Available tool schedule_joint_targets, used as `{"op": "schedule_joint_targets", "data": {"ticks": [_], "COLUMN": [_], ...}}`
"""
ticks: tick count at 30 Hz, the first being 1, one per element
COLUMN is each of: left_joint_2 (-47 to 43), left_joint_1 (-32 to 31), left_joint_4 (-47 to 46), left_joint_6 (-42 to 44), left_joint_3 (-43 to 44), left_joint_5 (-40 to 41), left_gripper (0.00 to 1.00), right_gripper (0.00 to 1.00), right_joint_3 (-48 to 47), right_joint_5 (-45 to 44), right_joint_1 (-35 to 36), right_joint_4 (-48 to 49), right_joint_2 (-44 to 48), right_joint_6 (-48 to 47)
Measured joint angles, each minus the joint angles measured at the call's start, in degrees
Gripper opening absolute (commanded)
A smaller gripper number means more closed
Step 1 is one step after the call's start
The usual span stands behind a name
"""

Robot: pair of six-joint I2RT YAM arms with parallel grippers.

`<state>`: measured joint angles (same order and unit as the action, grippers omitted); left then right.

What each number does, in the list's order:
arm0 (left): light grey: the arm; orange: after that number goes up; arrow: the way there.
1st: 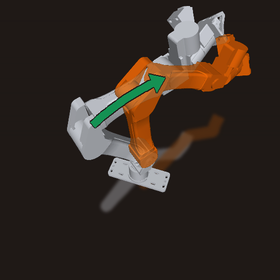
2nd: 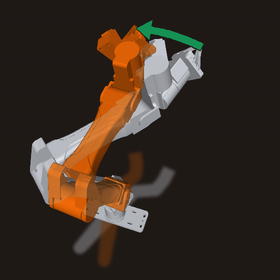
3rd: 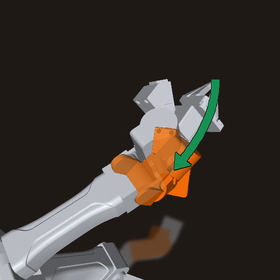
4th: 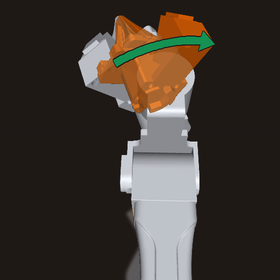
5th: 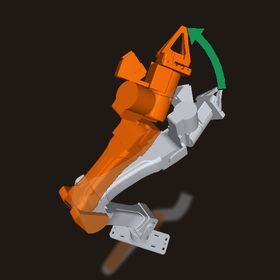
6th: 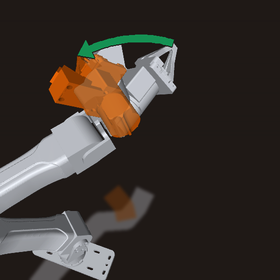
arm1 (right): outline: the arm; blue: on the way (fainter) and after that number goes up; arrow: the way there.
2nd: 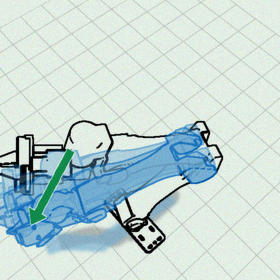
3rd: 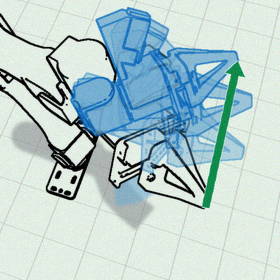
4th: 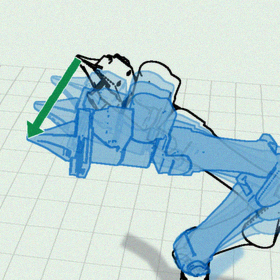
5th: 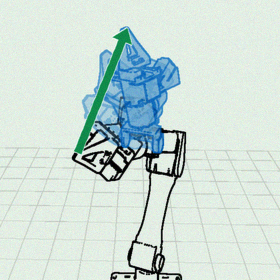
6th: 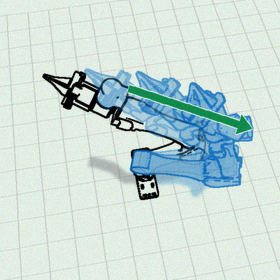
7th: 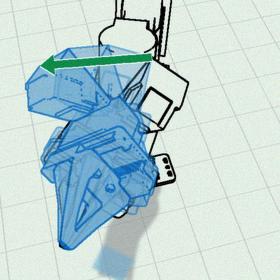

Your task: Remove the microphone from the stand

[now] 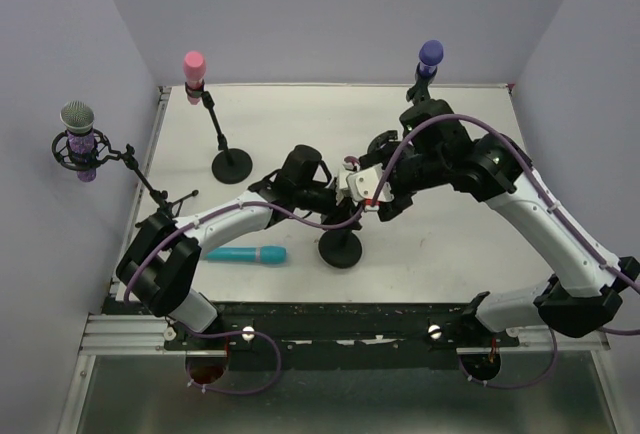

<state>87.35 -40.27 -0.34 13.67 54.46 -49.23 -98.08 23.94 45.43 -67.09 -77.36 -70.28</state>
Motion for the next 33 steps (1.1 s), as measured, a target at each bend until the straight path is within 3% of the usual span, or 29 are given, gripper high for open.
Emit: {"op": "schedule_joint_targets", "data": {"ticks": [8,21,26,33], "left_joint_2": [0.00,-0.92,-1.09,-1.18], "left_joint_1": [1.60,2.19,2.10,1.90], "left_joint_4": [0.90,4.42,10.91,13.79], "left_joint_6": [0.09,0.37,1.20,1.51], "left_joint_3": [-0.48,-0.83,1.27,2.05], "left_joint_5": [-0.55,-0.72,-1.01,-1.60], "left_gripper": [0.00,0.00,0.00,0.00], "right_gripper": [0.73,0.72,0.59,0.26], "right_joint_3": [4.59,14.21,19.21,24.72], "right_joint_5": [-5.11,-7.85,-8.31,-8.28], "right_joint_1": [0.00,0.02,0.00,0.00], "right_joint_4": [0.63,11.74,16.11,22.45], "right_joint_2": [0.11,3.61,6.16,10.14], "right_joint_6": [-0.85,-5.01,-10.78,-18.36]}}
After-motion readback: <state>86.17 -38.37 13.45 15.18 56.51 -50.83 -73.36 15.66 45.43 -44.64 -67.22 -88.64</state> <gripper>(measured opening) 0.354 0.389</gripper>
